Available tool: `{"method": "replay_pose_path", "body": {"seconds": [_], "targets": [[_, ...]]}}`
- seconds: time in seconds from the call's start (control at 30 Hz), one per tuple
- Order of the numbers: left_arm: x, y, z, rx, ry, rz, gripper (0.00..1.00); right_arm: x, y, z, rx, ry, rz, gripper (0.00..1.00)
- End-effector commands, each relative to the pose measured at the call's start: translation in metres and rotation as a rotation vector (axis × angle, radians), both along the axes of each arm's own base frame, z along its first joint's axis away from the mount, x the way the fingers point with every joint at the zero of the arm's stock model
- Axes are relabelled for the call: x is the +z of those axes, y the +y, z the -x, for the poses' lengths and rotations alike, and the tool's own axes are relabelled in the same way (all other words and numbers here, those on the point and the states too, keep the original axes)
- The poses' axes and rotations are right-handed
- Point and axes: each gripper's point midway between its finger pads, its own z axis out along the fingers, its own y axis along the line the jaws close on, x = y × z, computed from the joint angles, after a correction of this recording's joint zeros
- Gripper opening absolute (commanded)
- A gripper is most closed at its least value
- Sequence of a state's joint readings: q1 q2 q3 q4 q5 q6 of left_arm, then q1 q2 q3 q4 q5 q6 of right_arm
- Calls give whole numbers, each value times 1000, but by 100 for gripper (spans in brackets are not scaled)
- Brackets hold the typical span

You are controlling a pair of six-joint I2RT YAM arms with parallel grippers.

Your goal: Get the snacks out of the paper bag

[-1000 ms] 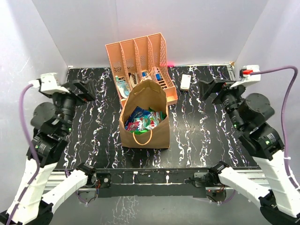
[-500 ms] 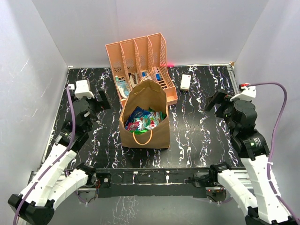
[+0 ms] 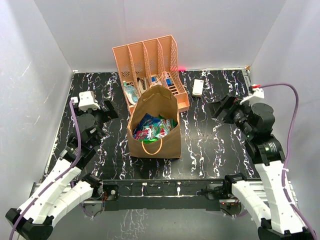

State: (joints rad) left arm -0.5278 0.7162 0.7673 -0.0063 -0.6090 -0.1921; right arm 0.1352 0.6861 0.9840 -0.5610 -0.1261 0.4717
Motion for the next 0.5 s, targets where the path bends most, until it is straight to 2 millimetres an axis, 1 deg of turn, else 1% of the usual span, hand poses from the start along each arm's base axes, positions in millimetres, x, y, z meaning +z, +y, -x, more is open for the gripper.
{"method": "replay_pose_path", "body": {"seconds": [0.0,0.07,0.17,0.27,0.33,0.37,0.4,0.43,0.47], "targets": [[13,-2,2,13,-61,27,98,45,42,-5,216,-83,-140,98],[12,-5,1,3,-62,27,98,42,54,-9,262,-29,-212,98],[12,-9,0,-10,-66,29,98,27,72,-12,319,109,-317,98],[13,-8,1,-8,-70,29,98,15,95,-12,344,212,-344,98],[13,-8,1,-8,-71,30,98,16,117,-9,359,234,-340,98],[13,-9,1,-10,-71,29,98,19,130,-5,382,239,-339,98],[12,-9,0,-11,-69,29,98,20,149,2,425,250,-329,98],[11,-10,-1,-13,-67,26,98,25,161,5,444,243,-323,98],[10,-11,-2,-16,-64,25,98,26,171,7,452,240,-301,98]]}}
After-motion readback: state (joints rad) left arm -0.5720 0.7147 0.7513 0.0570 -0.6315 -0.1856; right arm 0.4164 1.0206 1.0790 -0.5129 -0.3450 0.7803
